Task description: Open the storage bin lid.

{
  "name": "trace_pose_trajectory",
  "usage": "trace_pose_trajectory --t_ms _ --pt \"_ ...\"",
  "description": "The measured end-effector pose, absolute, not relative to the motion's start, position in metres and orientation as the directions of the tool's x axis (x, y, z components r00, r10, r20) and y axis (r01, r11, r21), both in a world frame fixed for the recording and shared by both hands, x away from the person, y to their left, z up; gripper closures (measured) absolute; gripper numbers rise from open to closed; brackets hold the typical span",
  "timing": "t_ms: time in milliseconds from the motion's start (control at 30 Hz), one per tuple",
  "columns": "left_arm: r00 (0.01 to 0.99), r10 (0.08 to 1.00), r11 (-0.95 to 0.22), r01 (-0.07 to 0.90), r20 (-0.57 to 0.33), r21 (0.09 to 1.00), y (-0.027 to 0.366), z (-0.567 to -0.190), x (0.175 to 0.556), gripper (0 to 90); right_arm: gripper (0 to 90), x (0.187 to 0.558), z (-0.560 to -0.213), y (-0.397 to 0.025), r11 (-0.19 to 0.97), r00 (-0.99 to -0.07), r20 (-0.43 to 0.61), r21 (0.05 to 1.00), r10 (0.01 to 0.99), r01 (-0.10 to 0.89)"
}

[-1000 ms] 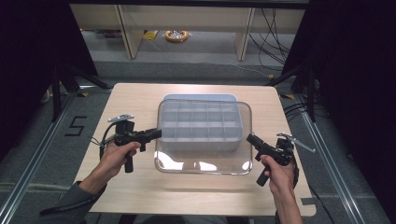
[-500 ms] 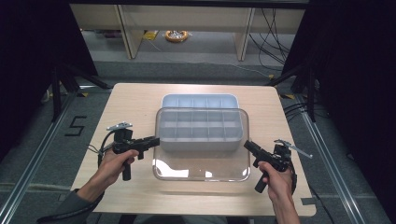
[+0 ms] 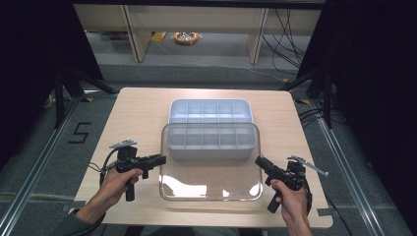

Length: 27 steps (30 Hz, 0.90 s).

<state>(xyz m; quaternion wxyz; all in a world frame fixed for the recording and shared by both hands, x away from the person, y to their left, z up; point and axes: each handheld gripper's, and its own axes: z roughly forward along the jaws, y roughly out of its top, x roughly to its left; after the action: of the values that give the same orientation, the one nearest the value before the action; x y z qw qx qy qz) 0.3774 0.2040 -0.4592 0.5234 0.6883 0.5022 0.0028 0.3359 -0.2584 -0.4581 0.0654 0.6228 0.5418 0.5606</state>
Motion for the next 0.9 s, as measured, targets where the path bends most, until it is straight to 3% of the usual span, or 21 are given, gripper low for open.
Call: trace_pose_trajectory --t_ms 333,400,433,567,600,900 --pt "0.494 0.689 0.046 0.700 -0.530 0.713 0.207 -0.468 0.368 64.6 67.9 0.326 -0.466 -0.255 -0.402 -0.206 0.637 0.670 0.743 0.624" --pt "0.498 0.685 0.042 0.702 -0.532 0.711 0.207 -0.468 0.367 64.5 67.7 0.325 -0.467 -0.257 -0.374 -0.212 0.600 0.697 0.771 0.612" --pt "0.498 0.684 0.041 0.704 -0.533 0.709 0.207 -0.469 0.366 64.5 67.7 0.322 -0.467 -0.255 -0.409 -0.191 0.642 0.661 0.743 0.630" --pt "0.499 0.688 0.026 0.708 -0.527 0.706 0.206 -0.472 0.362 64.4 67.5 0.319 -0.470 -0.257 -0.384 -0.205 0.614 0.685 0.762 0.619" --pt "0.499 0.687 0.028 0.708 -0.528 0.706 0.206 -0.473 0.361 64.4 67.5 0.316 -0.470 -0.256 -0.416 -0.185 0.650 0.652 0.737 0.635" --pt "0.513 0.683 -0.005 0.715 -0.520 0.700 0.204 -0.481 0.350 64.2 67.5 0.305 -0.480 -0.260 -0.375 -0.215 0.616 0.680 0.758 0.629"
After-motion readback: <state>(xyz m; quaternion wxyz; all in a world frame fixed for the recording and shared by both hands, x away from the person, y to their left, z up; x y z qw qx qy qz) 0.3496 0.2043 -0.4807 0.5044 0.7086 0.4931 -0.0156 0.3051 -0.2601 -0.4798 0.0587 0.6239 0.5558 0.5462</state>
